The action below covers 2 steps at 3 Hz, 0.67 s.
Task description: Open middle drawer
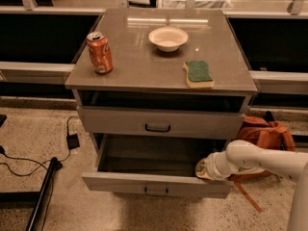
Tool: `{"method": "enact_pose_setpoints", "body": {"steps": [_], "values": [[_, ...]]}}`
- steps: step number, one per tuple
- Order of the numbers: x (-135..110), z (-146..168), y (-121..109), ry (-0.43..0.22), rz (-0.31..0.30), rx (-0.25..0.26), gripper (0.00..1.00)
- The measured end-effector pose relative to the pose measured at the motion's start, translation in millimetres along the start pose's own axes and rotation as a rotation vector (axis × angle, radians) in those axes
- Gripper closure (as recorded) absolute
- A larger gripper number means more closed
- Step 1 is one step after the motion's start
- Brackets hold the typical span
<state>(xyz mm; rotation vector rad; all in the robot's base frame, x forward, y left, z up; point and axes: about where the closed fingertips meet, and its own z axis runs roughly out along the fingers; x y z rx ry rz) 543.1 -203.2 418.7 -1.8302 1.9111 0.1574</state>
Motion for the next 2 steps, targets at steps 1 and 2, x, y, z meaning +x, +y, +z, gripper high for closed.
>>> {"method": "enact_pose_setpoints", "body": {"steps": [1, 2], "values": [[-5.1, -5.7, 16.9, -0.016, -0.004, -0.038, 1.0], [-5.2, -5.6, 16.9, -0.016, -0.005, -0.038, 1.0]]}}
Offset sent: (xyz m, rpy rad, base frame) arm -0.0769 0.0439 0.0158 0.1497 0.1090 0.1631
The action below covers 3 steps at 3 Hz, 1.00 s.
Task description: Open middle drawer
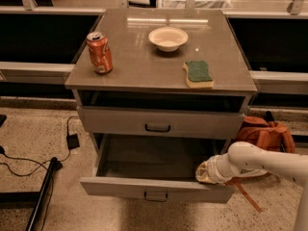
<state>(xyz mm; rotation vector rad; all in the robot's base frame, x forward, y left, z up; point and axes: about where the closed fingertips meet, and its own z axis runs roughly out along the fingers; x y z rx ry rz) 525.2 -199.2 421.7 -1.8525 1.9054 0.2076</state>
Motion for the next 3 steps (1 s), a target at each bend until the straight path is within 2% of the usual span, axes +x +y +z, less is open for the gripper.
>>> {"method": "enact_pose_setpoints", "body": {"steps": [1, 3], "values": [[-8.5, 5.2, -3.8, -0.006, -0.003, -0.02, 1.0], [-11.7, 19.1, -10.2, -0.023, 0.034, -0.073, 1.0]]}}
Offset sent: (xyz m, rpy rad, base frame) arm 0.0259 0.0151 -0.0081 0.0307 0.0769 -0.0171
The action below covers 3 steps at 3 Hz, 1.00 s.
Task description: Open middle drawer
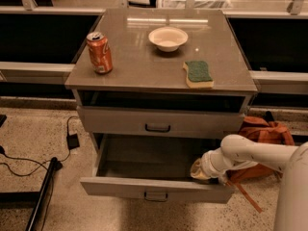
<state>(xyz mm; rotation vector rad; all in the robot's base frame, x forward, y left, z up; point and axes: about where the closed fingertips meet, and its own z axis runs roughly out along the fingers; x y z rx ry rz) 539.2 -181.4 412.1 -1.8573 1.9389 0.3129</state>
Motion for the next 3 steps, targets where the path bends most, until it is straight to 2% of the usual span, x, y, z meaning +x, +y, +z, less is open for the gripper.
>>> {"method": "enact_pose_setpoints", "body": {"steps": [1, 3], "values": [[-4.7, 5.8, 17.0, -0.009, -0.007, -0.063, 1.0], [-4.6, 8.9, 51.7, -0.005, -0.011, -0.147, 1.0]]}}
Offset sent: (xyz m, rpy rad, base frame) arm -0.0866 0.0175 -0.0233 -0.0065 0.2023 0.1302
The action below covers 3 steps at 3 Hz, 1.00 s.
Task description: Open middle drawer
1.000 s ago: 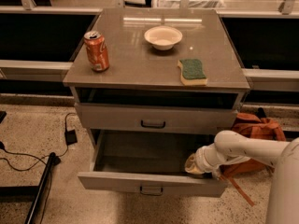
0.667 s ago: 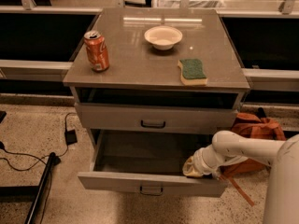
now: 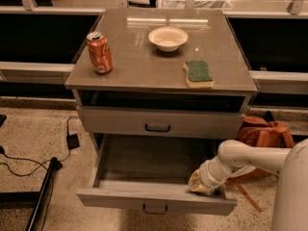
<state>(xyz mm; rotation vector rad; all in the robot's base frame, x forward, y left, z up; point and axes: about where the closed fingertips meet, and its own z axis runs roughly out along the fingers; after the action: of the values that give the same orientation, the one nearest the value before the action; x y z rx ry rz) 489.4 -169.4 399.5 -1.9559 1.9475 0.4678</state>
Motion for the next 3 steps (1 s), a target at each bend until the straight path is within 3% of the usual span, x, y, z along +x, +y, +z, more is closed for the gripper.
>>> {"method": "enact_pose_setpoints", "body": {"steps": [1, 2, 3], "values": [[0.0, 3.5, 34.0, -0.001, -0.004, -0.078, 1.0], [-0.4, 3.7, 33.3, -0.001, -0.004, -0.078, 1.0], [-5.9, -1.7, 48.7, -0.034, -0.019, -0.09, 1.0]]}}
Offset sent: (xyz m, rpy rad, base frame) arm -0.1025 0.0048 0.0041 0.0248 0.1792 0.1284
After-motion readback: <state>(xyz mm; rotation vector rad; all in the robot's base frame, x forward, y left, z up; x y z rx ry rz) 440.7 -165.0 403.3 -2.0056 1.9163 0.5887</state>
